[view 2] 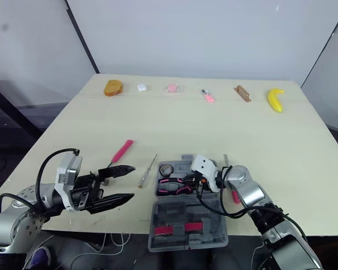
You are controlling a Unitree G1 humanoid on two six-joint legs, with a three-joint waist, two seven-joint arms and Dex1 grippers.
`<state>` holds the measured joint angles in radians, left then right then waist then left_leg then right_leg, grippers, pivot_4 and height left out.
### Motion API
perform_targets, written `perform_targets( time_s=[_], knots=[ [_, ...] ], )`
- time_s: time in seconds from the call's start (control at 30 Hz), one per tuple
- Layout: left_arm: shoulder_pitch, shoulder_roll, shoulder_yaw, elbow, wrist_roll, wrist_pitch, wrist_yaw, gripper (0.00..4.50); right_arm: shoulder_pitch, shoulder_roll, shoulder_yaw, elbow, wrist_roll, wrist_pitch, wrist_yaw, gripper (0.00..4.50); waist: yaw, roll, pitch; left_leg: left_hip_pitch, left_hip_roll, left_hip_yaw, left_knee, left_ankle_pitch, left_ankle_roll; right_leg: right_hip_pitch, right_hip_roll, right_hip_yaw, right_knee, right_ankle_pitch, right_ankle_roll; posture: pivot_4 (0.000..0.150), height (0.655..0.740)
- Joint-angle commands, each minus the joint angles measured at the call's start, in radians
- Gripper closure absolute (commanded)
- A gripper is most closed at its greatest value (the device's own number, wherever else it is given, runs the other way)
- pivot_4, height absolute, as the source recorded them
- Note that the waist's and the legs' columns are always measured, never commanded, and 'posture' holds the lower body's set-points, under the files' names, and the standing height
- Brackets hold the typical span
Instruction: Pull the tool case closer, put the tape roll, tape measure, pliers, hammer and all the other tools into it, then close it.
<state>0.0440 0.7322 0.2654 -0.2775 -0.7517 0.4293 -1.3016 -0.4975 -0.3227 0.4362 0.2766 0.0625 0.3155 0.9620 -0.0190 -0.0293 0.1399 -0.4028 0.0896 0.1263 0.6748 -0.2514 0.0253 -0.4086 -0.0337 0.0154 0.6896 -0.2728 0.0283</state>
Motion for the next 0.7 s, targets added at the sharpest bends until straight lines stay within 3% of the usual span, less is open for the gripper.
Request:
perform_targets(
  time_s=[0.03, 0.2, 0.43, 0.57, 0.7],
  knots=[
    [-0.004, 0.015, 0.012, -0.054, -0.028, 0.021, 0.026, 0.00, 0.035, -0.024, 0.099, 0.144, -0.110, 0.185, -0.016, 4.36, 0.000, 0.000, -0.007, 0.007, 0.000, 0.002, -0.005, 0.000, 0.000, 0.005, -0.001, 0.001, -0.003, -0.001, -0.001, 0.150, 0.7400],
    [-0.011, 0.014, 0.004, -0.088, -0.034, 0.054, 0.071, 0.00, 0.035, -0.033, 0.151, 0.155, -0.109, 0.291, 0.032, 4.36, 0.005, 0.000, -0.031, 0.023, 0.000, 0.000, -0.016, -0.001, -0.001, 0.019, -0.003, 0.001, -0.013, -0.003, -0.004, 0.150, 0.7400],
    [-0.019, 0.015, 0.002, -0.091, -0.033, 0.063, 0.090, 0.00, 0.041, -0.032, 0.148, 0.157, -0.110, 0.311, 0.039, 4.36, 0.007, 0.004, -0.047, 0.023, -0.001, 0.000, -0.020, -0.001, -0.002, 0.019, -0.006, 0.000, -0.017, -0.003, -0.004, 0.150, 0.7400],
    [-0.024, 0.015, 0.000, -0.091, -0.031, 0.068, 0.100, 0.00, 0.051, 0.024, 0.019, 0.128, -0.031, 0.135, -0.010, 4.36, 0.005, 0.004, -0.049, 0.023, 0.000, -0.001, -0.022, -0.001, -0.002, 0.019, -0.006, 0.000, -0.020, -0.003, -0.004, 0.150, 0.7400],
    [-0.033, 0.019, -0.001, -0.100, -0.025, 0.089, 0.141, 0.00, 0.085, 0.035, -0.137, -0.094, 0.099, 0.033, 0.004, 4.36, 0.003, 0.004, -0.039, 0.021, 0.000, -0.001, -0.022, -0.001, -0.002, 0.019, -0.006, 0.000, -0.021, -0.003, -0.004, 0.150, 0.7400]
  ],
)
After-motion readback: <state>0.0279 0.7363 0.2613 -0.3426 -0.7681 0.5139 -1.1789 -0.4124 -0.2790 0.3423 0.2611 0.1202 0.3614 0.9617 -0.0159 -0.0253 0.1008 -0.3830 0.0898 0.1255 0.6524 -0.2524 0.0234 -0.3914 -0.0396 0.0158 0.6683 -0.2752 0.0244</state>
